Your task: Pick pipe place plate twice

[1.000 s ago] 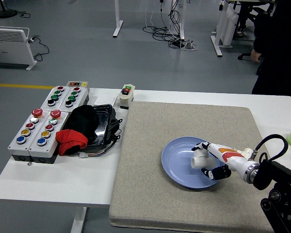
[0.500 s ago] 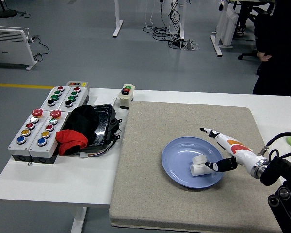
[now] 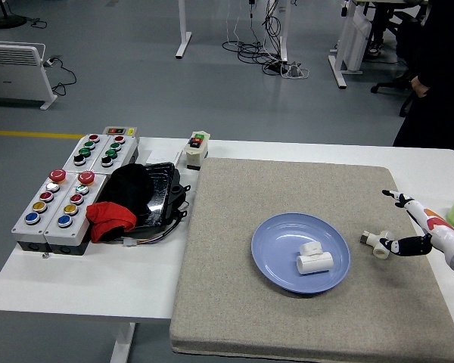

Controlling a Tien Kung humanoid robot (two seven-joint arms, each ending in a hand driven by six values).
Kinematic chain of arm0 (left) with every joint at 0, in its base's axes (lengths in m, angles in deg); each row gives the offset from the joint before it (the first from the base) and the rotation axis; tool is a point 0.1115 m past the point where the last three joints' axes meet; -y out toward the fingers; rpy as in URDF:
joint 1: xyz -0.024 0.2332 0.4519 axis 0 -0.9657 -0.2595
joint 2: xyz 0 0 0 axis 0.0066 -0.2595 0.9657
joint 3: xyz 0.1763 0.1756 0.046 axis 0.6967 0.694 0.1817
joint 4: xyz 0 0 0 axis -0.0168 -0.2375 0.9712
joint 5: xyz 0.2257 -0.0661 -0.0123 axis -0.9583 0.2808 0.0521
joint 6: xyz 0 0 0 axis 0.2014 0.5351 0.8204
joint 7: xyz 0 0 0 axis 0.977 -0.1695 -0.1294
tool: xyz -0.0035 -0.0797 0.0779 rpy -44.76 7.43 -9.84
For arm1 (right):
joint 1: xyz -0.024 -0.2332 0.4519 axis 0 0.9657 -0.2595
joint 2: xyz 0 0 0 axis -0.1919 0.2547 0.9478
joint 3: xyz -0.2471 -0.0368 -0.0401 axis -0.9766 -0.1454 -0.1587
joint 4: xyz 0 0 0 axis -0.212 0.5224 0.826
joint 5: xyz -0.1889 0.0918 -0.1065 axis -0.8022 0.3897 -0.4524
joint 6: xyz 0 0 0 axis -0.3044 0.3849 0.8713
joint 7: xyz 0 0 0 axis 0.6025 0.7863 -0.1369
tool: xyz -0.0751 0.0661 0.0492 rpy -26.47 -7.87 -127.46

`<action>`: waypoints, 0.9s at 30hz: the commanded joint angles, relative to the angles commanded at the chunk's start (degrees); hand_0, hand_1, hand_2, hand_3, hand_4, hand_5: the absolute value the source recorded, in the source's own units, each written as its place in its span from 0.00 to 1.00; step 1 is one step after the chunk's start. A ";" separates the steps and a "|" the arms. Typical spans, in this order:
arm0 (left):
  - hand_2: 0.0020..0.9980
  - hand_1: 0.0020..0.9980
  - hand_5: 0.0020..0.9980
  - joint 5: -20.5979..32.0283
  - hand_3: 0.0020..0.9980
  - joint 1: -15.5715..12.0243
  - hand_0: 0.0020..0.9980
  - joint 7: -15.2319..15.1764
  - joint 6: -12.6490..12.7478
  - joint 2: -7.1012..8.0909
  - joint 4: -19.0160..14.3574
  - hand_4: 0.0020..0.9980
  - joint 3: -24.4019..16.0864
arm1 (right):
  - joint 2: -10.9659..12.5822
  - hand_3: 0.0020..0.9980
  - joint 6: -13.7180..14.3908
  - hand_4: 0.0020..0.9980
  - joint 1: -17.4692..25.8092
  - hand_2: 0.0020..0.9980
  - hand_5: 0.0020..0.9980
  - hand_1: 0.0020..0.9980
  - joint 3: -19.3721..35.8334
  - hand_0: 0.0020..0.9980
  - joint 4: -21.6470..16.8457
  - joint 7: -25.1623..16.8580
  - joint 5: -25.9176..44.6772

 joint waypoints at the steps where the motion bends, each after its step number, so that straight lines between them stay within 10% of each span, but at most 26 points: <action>1: 0.51 0.58 1.00 -0.08 0.59 0.02 0.62 0.03 0.00 -0.01 0.00 0.27 -0.05 | 0.08 0.95 -0.16 0.75 -0.21 1.00 0.19 0.93 -0.10 1.00 0.70 0.05 -0.10; 27: 0.51 0.59 1.00 1.00 0.59 0.04 0.62 -0.25 0.08 -0.31 0.00 0.27 0.50 | -2.62 0.93 1.70 0.75 -6.43 0.98 0.22 0.92 -2.37 0.99 16.10 0.00 -2.59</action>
